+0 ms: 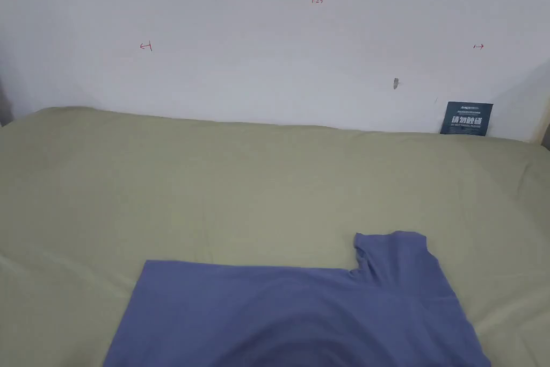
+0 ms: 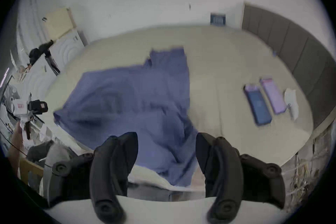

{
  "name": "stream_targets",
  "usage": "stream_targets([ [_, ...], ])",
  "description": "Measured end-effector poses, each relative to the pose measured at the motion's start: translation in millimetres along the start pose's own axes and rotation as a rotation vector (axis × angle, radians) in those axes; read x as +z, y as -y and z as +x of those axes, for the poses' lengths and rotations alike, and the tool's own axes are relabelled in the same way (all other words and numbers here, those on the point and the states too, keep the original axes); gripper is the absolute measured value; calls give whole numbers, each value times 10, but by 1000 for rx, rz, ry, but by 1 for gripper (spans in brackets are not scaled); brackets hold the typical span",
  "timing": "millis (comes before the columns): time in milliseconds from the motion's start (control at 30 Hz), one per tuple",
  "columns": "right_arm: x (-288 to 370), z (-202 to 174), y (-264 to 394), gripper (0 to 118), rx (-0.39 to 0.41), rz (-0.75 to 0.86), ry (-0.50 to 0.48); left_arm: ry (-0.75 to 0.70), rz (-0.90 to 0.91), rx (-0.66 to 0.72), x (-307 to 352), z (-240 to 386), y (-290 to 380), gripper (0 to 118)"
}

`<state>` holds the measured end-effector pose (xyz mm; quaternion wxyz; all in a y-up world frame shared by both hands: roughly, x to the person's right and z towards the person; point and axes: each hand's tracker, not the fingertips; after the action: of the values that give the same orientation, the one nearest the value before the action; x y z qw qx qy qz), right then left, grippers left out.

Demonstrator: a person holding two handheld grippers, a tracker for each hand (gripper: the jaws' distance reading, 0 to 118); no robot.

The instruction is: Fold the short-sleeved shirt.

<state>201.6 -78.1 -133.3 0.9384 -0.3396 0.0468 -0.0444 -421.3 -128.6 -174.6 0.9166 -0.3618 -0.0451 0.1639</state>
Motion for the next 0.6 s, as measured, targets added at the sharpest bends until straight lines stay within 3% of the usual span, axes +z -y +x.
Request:
stream_targets([
  [133, 249, -396, -122, 70, 40, 289, 25, 9, 283, -83, 382, 709, -51, 90],
  [200, 255, -596, -60, 58, 56, 374, 81, 17, 391, -137, 450, 963, 28, 83],
  [233, 249, -682, -28, 36, 60, 409, 90, 15, 431, -175, 448, 1078, 75, 71],
  [267, 213, -770, 26, 0, 83, 445, 114, 1, 449, -216, 408, 1146, 158, 39],
  [300, 162, -851, 61, 0, 110, 448, 148, -21, 440, -259, 366, 1248, 189, 5],
  [333, 103, -907, 143, 0, 107, 450, 178, -37, 430, -286, 321, 1341, 223, 0],
  [400, 2, -917, 189, 0, 93, 398, 84, -11, 392, -280, 191, 1407, 188, 0],
  [433, -33, -933, 167, 0, 64, 371, 69, 59, 342, -275, 112, 1409, 149, 0],
  [600, -218, -873, 114, 0, 21, 335, 51, 46, 258, -258, -276, 1396, -112, 0],
])
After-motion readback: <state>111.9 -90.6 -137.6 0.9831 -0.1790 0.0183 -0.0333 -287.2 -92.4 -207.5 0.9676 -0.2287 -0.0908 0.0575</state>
